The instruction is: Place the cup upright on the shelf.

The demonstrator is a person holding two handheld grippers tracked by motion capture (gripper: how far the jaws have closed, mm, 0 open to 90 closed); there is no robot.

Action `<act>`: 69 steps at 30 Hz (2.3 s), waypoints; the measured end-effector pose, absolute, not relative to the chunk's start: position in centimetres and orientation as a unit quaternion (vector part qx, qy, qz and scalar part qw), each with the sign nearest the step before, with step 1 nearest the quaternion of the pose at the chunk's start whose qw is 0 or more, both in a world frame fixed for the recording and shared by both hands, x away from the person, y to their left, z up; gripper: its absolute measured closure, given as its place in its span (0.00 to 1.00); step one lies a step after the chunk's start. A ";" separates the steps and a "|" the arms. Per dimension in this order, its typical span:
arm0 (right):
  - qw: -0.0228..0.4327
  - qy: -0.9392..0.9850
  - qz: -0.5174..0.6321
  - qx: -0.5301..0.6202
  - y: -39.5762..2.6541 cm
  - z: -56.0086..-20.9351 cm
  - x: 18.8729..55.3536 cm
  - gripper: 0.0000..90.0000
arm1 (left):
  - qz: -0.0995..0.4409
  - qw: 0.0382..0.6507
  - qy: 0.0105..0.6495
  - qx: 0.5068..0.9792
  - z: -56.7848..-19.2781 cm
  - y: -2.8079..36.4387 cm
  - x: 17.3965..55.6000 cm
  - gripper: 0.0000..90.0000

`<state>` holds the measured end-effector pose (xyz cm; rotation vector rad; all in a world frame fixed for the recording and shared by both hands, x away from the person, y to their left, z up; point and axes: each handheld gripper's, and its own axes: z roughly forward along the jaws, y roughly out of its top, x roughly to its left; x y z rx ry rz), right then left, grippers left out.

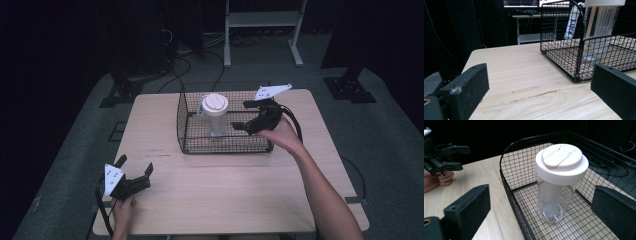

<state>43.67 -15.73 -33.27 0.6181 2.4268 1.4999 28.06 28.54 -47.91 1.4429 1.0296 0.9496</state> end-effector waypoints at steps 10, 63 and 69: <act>0.106 0.829 0.507 0.210 -16.7 -33.4 42.4 0.02 | 0.399 0.536 0.432 0.606 -47.9 28.6 28.1 0.01; 0.101 0.813 0.517 0.249 -24.3 -36.6 36.2 0.02 | 0.401 0.531 0.432 0.609 -47.9 28.4 28.1 0.01; 0.098 0.812 0.515 0.255 -24.8 -37.4 35.9 0.02 | 0.401 0.531 0.432 0.608 -47.9 28.4 28.1 0.01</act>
